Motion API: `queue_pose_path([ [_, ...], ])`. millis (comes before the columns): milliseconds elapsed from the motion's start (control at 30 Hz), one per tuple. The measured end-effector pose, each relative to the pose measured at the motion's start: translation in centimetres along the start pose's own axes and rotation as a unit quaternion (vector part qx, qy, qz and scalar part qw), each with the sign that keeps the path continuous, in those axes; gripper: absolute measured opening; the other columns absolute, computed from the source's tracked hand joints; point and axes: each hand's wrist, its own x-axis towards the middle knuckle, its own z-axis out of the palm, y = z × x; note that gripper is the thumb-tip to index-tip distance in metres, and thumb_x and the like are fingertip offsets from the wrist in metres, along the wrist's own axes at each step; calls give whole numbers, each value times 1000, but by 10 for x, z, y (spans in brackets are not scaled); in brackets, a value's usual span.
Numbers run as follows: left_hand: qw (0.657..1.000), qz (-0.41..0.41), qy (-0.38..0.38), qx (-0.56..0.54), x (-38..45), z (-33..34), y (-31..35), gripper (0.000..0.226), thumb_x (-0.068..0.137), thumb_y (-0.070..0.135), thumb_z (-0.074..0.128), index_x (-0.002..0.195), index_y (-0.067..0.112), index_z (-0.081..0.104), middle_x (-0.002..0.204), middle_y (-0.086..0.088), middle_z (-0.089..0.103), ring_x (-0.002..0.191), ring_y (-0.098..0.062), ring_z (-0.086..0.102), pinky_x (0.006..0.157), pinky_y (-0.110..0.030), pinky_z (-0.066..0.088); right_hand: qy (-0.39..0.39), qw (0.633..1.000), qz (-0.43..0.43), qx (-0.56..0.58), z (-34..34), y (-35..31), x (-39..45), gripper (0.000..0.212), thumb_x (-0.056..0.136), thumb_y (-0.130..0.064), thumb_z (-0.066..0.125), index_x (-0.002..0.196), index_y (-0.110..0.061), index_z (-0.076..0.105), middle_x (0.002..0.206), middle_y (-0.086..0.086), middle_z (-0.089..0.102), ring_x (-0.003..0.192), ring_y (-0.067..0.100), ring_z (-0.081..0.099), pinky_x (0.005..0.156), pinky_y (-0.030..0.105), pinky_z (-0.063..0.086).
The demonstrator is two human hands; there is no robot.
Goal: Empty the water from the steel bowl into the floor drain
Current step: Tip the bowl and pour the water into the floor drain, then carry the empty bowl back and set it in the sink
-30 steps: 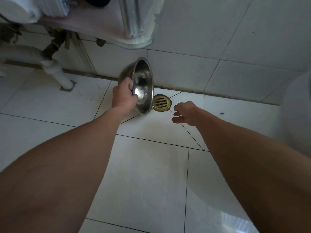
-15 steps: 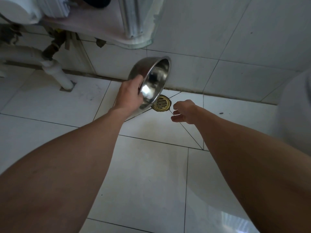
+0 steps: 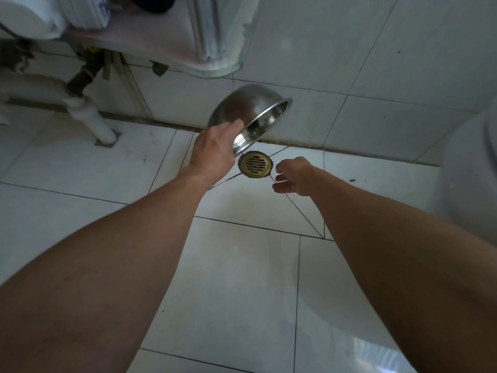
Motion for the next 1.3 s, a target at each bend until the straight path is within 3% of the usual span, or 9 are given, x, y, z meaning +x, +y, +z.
queue_pose_path([
  [233, 977, -156, 0, -143, -4, 6, -10, 32, 78, -7, 63, 85, 18, 44, 76, -1, 50, 70, -24, 50, 51, -18, 34, 9, 1000, 0, -5, -2, 0, -3, 27, 97, -8, 55, 121, 4, 55, 119, 20, 61, 100, 35, 71, 89, 42, 60],
  [367, 885, -358, -26, -298, -17, 11, -25, 31, 75, -10, 60, 88, 17, 53, 87, -7, 60, 83, -35, 67, 56, -47, 63, 25, 1000, 3, -7, -4, 3, -1, 21, 93, -9, 58, 110, 4, 58, 111, 17, 62, 91, 32, 69, 96, 45, 57],
  [467, 808, -452, -51, -376, -24, 11, -35, 36, 78, -14, 57, 84, 20, 48, 104, -11, 58, 90, -39, 67, 49, -41, 62, 50, 999, 3, -19, -5, 5, 2, 12, 92, -11, 60, 93, 0, 57, 99, 13, 60, 83, 27, 60, 91, 40, 57],
  [567, 756, -488, -82, -429, -28, 9, -42, 40, 78, -17, 55, 90, 20, 45, 109, -15, 57, 86, -39, 70, 49, -37, 60, 81, 996, -2, -39, -6, 6, 3, 17, 94, -15, 58, 104, -2, 53, 95, 12, 54, 90, 27, 57, 89, 37, 57],
  [767, 688, -497, -181, -497, -36, 2, -51, 37, 85, -17, 53, 99, 16, 45, 102, -22, 56, 79, -34, 70, 52, -38, 60, 134, 990, -1, -53, -13, 6, 7, 26, 94, -4, 52, 72, -8, 39, 79, 1, 45, 80, 13, 46, 74, 26, 43],
  [867, 672, -485, -212, -517, -37, 0, -53, 36, 85, -16, 52, 104, 15, 47, 102, -22, 54, 79, -33, 68, 55, -39, 61, 139, 989, 9, -45, -15, 8, 8, 24, 94, -7, 53, 72, -8, 44, 80, 3, 52, 80, 12, 52, 90, 33, 53],
  [933, 670, -476, -222, -526, -35, -1, -53, 36, 85, -16, 52, 105, 14, 49, 99, -21, 54, 72, -30, 69, 55, -39, 61, 136, 989, 6, -51, -16, 9, 10, 15, 95, -10, 52, 82, -3, 53, 81, 7, 53, 69, 17, 51, 73, 30, 52],
  [1067, 671, -457, -236, -534, -32, -1, -49, 36, 85, -16, 53, 103, 15, 50, 96, -20, 56, 54, -22, 73, 54, -38, 61, 138, 990, -8, -35, -18, 8, 7, 26, 95, -9, 49, 116, 3, 60, 111, 18, 67, 99, 32, 68, 88, 38, 59],
  [1300, 703, -500, -189, -469, -28, 1, -43, 18, 92, -3, 59, 99, 13, 55, 95, -16, 69, 61, -22, 75, 49, -32, 60, 172, 985, -4, -7, -24, 9, 5, 20, 95, -3, 51, 112, 1, 62, 114, 20, 68, 100, 33, 70, 85, 42, 61],
])
